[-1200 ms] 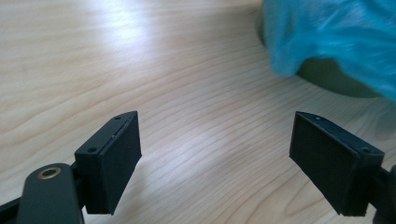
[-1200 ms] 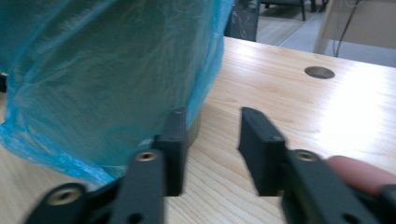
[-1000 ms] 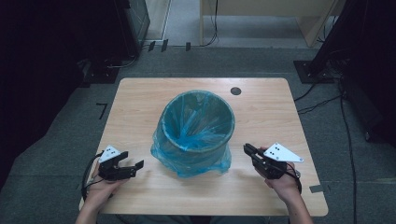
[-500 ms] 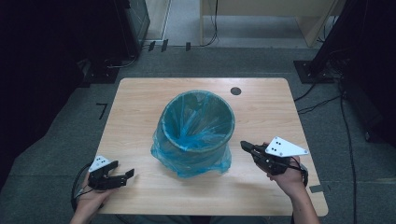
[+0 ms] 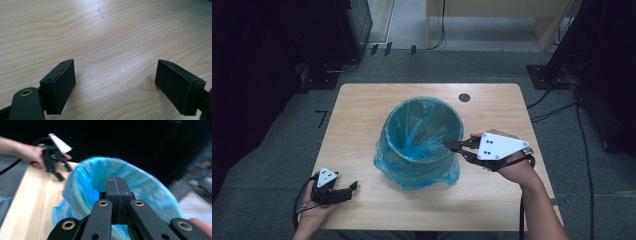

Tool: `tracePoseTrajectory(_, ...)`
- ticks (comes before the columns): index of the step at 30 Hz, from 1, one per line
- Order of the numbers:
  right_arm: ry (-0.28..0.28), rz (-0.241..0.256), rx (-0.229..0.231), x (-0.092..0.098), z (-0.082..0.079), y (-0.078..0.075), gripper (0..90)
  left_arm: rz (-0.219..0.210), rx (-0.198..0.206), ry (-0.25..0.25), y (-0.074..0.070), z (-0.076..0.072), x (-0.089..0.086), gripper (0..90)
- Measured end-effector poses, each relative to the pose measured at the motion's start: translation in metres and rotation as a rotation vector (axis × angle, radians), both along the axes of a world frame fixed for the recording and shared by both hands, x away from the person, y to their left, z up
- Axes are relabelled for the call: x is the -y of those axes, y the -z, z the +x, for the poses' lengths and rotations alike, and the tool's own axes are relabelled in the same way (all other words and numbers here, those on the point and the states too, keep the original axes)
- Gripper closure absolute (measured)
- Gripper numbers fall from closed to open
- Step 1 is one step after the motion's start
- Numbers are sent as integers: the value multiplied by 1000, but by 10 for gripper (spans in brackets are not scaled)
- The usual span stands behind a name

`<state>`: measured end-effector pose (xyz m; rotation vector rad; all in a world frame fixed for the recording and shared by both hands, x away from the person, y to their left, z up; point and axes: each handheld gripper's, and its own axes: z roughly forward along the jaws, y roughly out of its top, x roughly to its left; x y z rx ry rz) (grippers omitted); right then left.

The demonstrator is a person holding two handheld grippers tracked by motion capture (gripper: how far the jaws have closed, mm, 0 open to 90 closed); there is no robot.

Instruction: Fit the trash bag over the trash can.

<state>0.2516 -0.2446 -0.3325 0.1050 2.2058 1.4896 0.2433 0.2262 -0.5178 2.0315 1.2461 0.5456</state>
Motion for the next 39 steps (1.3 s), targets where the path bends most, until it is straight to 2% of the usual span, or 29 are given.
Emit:
tracePoseTrajectory(1, -36, -45, 10, -13, 4, -4, 900, 2, -1, -5, 0, 0, 0, 162)
tracePoseTrajectory(2, -50, -64, 11, -19, 6, -5, 900, 2, -1, -5, 0, 0, 0, 162)
tracePoseTrajectory(3, -50, -64, 11, -19, 6, -5, 900, -1, 1, -12, 0, 1, 0, 162)
tracePoseTrajectory(6, -97, -109, 19, -35, 11, -9, 900, -2, 0, -20, 0, 1, 0, 162)
tracePoseTrajectory(7, -126, -143, 21, -45, 14, -12, 900, -2, 0, -20, 0, 2, 0, 162)
tracePoseTrajectory(9, -138, -155, 23, -49, 15, -13, 900, -2, 0, -20, 0, 2, 0, 162)
tracePoseTrajectory(12, -177, -206, 16, -60, 19, -16, 900, -2, 0, -20, 0, 2, 0, 162)
tracePoseTrajectory(14, -215, -264, 0, -68, 23, -18, 900, -3, 0, -20, 0, 2, 0, 162)
tracePoseTrajectory(15, -241, -324, -7, -75, 25, -20, 900, -3, 0, -20, 0, 2, 0, 162)
tracePoseTrajectory(16, -241, -324, -7, -75, 25, -20, 900, -3, -1, -19, 0, 2, 0, 162)
tracePoseTrajectory(17, -251, -366, -11, -79, 27, -22, 900, -2, 0, -19, 0, 2, 0, 162)
tracePoseTrajectory(18, -251, -366, -11, -79, 27, -22, 900, 0, 0, -18, 0, 2, 0, 162)
tracePoseTrajectory(21, -258, -423, -28, -87, 30, -23, 900, 1, 0, -17, 0, 2, 0, 162)
tracePoseTrajectory(25, -244, -536, -62, -95, 34, -23, 900, 0, 0, -17, 0, 2, 0, 162)
tracePoseTrajectory(26, -244, -566, -85, -98, 35, -23, 900, 0, 0, -17, 0, 2, 0, 162)
tracePoseTrajectory(32, -248, -620, -149, -106, 38, -21, 900, -1, 1, -16, 0, 3, 0, 162)
tracePoseTrajectory(34, -242, -649, -159, -109, 40, -19, 900, -1, 0, -16, 0, 3, 0, 162)
tracePoseTrajectory(39, -252, -679, -174, -117, 43, -19, 900, -2, 0, -16, 0, 3, 0, 163)
